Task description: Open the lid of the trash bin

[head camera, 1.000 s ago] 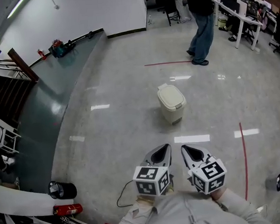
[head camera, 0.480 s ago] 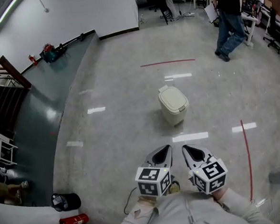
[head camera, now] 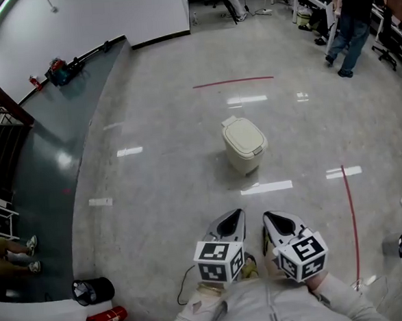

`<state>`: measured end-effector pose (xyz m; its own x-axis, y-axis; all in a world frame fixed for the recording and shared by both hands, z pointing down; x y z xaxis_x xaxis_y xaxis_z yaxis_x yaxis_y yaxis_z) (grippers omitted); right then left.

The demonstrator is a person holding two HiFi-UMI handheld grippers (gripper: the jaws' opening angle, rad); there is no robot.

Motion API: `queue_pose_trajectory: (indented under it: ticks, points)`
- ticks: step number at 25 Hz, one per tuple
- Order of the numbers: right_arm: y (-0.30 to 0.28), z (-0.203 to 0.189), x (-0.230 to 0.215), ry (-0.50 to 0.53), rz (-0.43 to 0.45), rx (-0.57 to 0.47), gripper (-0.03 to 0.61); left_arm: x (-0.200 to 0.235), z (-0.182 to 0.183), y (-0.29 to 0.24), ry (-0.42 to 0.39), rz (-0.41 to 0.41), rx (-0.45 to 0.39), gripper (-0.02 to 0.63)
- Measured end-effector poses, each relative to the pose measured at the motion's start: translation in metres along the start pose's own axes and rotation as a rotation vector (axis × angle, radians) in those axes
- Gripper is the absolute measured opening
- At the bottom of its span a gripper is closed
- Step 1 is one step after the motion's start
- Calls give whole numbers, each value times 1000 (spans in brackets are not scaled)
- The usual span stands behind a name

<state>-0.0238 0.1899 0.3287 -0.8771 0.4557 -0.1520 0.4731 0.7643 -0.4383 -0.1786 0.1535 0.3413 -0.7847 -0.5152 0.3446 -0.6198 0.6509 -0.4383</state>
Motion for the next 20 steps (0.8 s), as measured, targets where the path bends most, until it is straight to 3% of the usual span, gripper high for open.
queue_pose_trajectory:
  ticks: [10,20]
  points:
    - [-32,11,-39,-13,12,6,-2,8,14,-40,-4,21,11,5]
    - [-87,42,-110,-4,41,42,-2,26,48,-113,19,60,43,5]
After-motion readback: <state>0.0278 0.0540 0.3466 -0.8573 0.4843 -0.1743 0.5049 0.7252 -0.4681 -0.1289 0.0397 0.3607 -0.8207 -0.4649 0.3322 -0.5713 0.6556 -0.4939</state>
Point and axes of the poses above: the fingertips, and each gripper's own axes: y backward along the fingers, x to its left, z out of its top, the point moved 9 cm from there along y, backward along the fingers, and after that the axes turned 2 degrees about y, right-handed, at the moved point
